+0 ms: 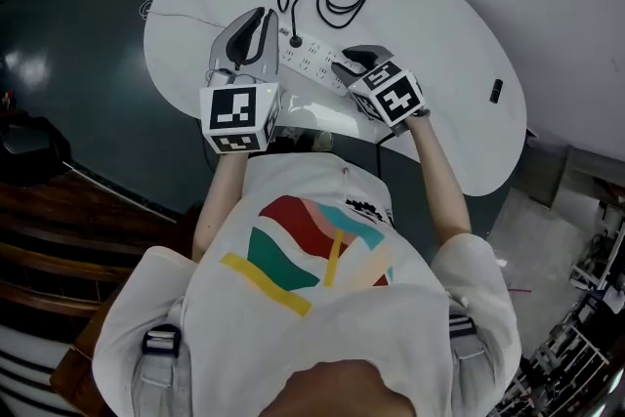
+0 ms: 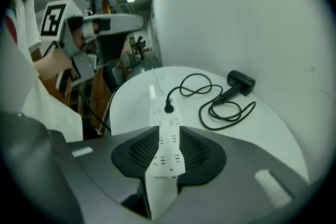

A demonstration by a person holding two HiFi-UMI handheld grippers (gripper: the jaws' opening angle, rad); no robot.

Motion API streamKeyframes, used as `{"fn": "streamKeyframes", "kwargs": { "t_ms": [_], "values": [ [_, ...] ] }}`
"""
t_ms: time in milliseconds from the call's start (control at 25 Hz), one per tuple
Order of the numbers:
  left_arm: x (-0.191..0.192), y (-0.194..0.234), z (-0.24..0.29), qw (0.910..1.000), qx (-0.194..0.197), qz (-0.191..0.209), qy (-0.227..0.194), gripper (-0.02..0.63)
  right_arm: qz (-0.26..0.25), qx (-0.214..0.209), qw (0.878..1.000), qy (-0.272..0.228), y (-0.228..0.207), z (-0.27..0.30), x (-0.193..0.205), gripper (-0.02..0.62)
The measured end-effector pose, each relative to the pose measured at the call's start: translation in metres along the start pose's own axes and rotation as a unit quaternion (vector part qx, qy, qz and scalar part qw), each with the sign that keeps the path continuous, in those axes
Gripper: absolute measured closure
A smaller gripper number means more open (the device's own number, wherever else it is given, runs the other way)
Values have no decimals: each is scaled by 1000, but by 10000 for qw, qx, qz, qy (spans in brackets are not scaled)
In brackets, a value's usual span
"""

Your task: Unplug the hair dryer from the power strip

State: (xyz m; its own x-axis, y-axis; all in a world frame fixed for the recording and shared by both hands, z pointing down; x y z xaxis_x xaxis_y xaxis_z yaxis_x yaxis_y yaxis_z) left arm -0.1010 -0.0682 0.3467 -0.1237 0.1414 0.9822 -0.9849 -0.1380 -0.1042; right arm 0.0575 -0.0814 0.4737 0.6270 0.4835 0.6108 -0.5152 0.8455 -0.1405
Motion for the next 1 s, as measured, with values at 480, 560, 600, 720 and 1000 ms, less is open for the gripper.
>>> {"fn": "streamKeyframes", "kwargs": {
  "t_ms": [480,560,600,720,1000],
  "values": [
    [37,18,-4,9985,-117,-316,434,563,-711,-115,9783,1942,-11,56,37,440],
    [38,21,-3,9984,-109,-304,454,561,-821,-21,9742,2100,-10,57,34,449],
    [38,22,-2,9985,-109,-297,457,561,-891,31,9715,2197,-9,58,33,453],
    [42,23,0,9983,-54,-309,498,556,-1026,135,9604,2588,-3,60,34,451],
    [74,12,9,9950,251,-357,899,530,-997,-250,9388,3288,5,63,38,454]
  ]
}}
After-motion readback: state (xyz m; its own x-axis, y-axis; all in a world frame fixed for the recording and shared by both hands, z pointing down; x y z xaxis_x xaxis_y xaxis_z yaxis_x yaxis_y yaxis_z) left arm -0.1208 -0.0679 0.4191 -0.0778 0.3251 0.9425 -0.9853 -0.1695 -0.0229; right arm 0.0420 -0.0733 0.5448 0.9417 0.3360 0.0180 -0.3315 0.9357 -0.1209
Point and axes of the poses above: the fingertips, and each gripper's own axes: z forward along the fingers, y to its left, x out of its underside, the point moved 4 cm from there along -z, backward along the fingers, and after that the axes turned 7 degrees about z, right-handed, at the moved point
